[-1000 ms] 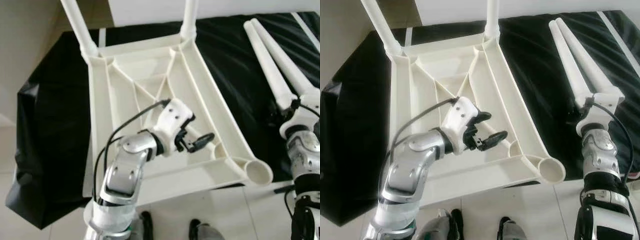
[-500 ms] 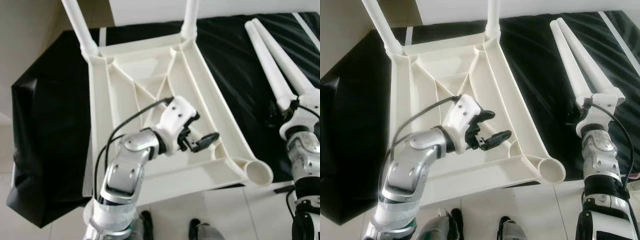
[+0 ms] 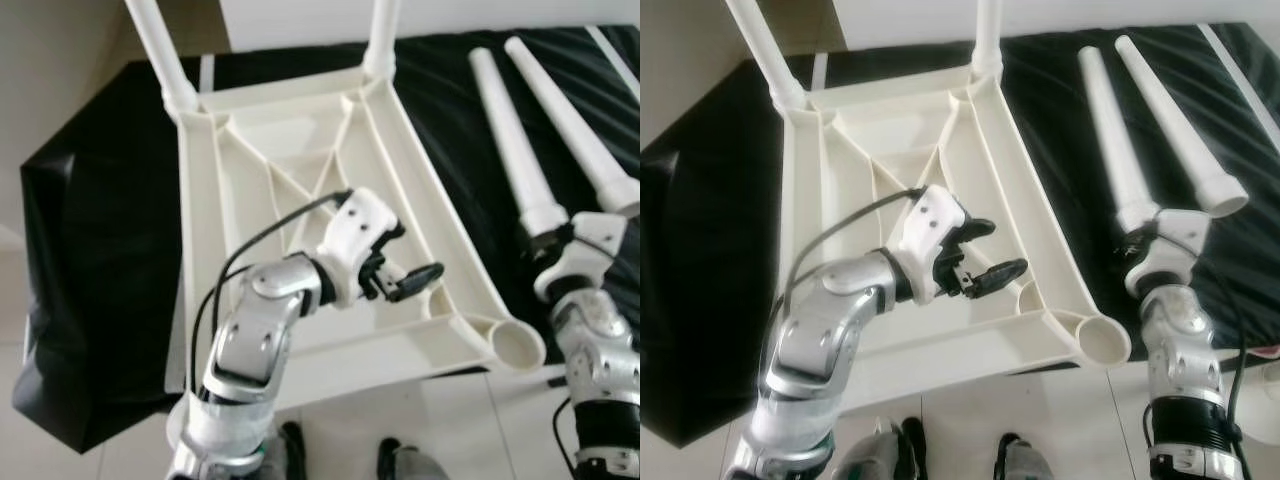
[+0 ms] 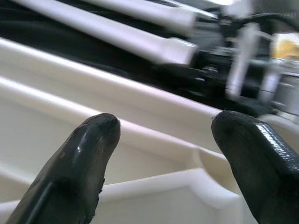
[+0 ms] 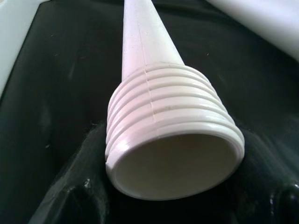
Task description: Building children table
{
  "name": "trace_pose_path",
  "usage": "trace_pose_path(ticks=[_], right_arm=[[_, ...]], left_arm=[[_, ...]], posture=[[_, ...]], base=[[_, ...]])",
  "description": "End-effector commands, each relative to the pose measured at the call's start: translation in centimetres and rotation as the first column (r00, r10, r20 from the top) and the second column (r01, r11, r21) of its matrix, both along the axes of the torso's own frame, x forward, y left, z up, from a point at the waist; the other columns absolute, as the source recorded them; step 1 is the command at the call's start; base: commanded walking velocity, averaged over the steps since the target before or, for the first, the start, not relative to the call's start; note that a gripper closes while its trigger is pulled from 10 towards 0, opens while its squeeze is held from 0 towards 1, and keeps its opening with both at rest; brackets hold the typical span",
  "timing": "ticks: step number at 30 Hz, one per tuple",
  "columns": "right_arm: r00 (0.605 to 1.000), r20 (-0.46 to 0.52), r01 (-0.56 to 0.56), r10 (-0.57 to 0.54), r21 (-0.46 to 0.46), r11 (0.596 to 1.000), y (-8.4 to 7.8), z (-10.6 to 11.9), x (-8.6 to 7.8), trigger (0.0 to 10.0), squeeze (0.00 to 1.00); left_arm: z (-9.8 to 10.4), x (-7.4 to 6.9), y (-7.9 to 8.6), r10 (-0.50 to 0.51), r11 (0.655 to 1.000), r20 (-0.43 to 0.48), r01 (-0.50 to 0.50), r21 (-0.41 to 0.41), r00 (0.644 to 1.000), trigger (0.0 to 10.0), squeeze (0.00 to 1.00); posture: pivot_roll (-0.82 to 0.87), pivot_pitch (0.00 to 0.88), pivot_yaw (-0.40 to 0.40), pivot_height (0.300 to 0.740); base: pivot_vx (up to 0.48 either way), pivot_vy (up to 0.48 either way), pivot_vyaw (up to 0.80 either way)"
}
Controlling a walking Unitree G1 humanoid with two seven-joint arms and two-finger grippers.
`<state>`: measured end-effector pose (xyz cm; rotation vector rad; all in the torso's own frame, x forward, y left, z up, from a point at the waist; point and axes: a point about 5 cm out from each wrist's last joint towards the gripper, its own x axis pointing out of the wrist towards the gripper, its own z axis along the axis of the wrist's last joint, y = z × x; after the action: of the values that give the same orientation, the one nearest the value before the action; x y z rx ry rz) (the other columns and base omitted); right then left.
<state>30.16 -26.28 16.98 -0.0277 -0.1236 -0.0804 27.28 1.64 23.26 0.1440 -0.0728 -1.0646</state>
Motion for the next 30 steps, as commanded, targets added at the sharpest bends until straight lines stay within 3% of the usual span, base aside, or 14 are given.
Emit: trace_pose_path(ticks=[1, 14, 15, 16, 17, 23, 24, 30], right_arm=[[0.999, -0.048, -0.023, 0.024, 0.025, 0.999, 0.4, -1.1, -0.6, 0.0, 0.00], [0.998, -0.049, -0.024, 0.032, 0.148, 0.989, 1.0, -0.9, -5.7, 0.0, 0.00], [0.998, -0.057, -0.007, 0.015, 0.142, 0.990, 0.7, -0.9, -6.1, 4.1, 0.00], [0.998, -0.057, -0.007, 0.015, 0.142, 0.990, 0.7, -0.9, -6.1, 4.1, 0.00], [0.998, -0.068, 0.017, -0.008, 0.132, 0.991, 0.1, -1.0, -6.6, 10.0, 0.00], [0.995, -0.079, 0.065, -0.055, 0.131, 0.989, -1.3, -0.9, -6.6, 10.0, 0.00], [0.996, -0.073, 0.068, -0.059, 0.133, 0.989, -1.6, -0.8, -6.3, 10.0, 1.00], [0.997, -0.065, 0.047, -0.038, 0.140, 0.989, -1.6, -0.1, -5.6, 10.0, 1.00]], left_arm=[[0.1, 0.1, 0.0, 0.013, 1.000, 0.008, -0.013, -0.004, 1.000, 10.0, 0.00], [0.9, 0.8, -0.9, 0.005, 0.999, 0.056, -0.003, -0.034, 0.998, 10.0, 0.00], [1.0, 0.8, -0.9, 0.006, 0.999, 0.059, -0.004, -0.038, 0.998, 10.0, 0.00], [1.0, 0.8, -0.9, 0.006, 0.999, 0.059, -0.004, -0.038, 0.998, 10.0, 0.00], [1.0, 0.9, -1.0, 0.009, 0.999, 0.064, -0.006, -0.042, 0.998, 10.0, 0.00], [1.1, 1.1, -1.0, 0.010, 0.999, 0.070, -0.006, -0.048, 0.998, 10.0, 0.00], [1.1, 1.1, -1.0, 0.009, 0.999, 0.074, -0.005, -0.048, 0.997, 10.0, 0.00], [1.2, 1.4, -0.8, 0.004, 0.999, 0.085, -0.001, -0.039, 0.996, 10.0, 0.00]], posture=[[0.12, 0.184, 0.046, 0.740], [0.09, 0.100, 0.031, 0.740], [0.09, 0.093, 0.031, 0.740], [0.09, 0.093, 0.031, 0.740], [0.09, 0.080, 0.032, 0.740], [0.08, 0.069, 0.037, 0.740], [0.08, 0.063, 0.045, 0.740], [0.08, 0.059, 0.054, 0.740]], base=[[0.000, 0.000, 0.00], [0.000, 0.000, 0.00], [0.000, 0.000, 0.00], [0.000, 0.000, 0.00], [0.000, 0.000, 0.00], [0.000, 0.000, 0.00], [0.000, 0.000, 0.00], [0.000, 0.000, 0.00]])
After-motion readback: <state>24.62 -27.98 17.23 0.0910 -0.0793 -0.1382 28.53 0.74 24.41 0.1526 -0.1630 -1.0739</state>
